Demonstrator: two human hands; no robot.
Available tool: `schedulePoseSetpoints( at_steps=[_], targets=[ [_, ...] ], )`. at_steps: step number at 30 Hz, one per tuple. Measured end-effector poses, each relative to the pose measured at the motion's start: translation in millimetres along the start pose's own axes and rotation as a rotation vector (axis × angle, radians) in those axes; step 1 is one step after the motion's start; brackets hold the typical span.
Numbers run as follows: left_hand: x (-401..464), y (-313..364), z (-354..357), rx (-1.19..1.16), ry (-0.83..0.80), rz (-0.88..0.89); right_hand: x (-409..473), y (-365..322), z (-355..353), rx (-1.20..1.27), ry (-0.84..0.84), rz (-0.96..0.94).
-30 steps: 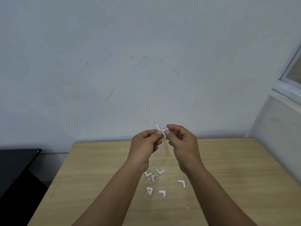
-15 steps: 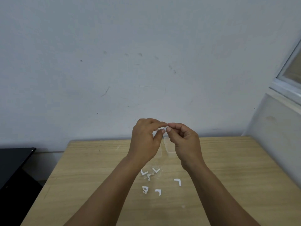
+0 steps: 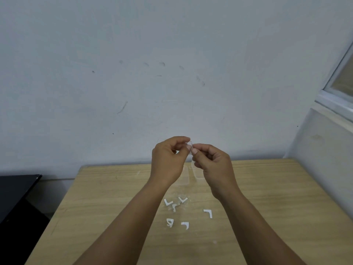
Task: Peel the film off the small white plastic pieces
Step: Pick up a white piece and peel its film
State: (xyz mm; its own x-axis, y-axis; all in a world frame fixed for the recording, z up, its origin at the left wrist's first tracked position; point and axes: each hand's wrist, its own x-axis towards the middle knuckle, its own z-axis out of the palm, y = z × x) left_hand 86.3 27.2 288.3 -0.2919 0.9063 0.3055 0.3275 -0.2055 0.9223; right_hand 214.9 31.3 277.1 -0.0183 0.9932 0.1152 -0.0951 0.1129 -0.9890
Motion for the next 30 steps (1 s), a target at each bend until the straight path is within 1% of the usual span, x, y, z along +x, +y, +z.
schedulePoseSetpoints(
  at_steps=[4, 10, 14, 20, 30],
  targets=[
    [0, -2, -1, 0.009, 0.004, 0.012, -3, -2, 1, -0.005, -0.01, -0.003],
    [-4, -10, 1, 0.159, 0.081, 0.236, -3, -3, 1, 0.002, 0.008, 0.001],
    [-4, -11, 2, 0.195, 0.121, 0.3, -5, -5, 1, 0.007, 0.017, 0.0],
    [-4, -12, 2, 0.194, 0.136, 0.303, -6, -5, 1, 0.003, 0.016, -0.005],
    [-2, -9, -1, 0.246, 0.086, 0.27, -6, -5, 1, -0.054, 0.034, -0.038]
  ],
)
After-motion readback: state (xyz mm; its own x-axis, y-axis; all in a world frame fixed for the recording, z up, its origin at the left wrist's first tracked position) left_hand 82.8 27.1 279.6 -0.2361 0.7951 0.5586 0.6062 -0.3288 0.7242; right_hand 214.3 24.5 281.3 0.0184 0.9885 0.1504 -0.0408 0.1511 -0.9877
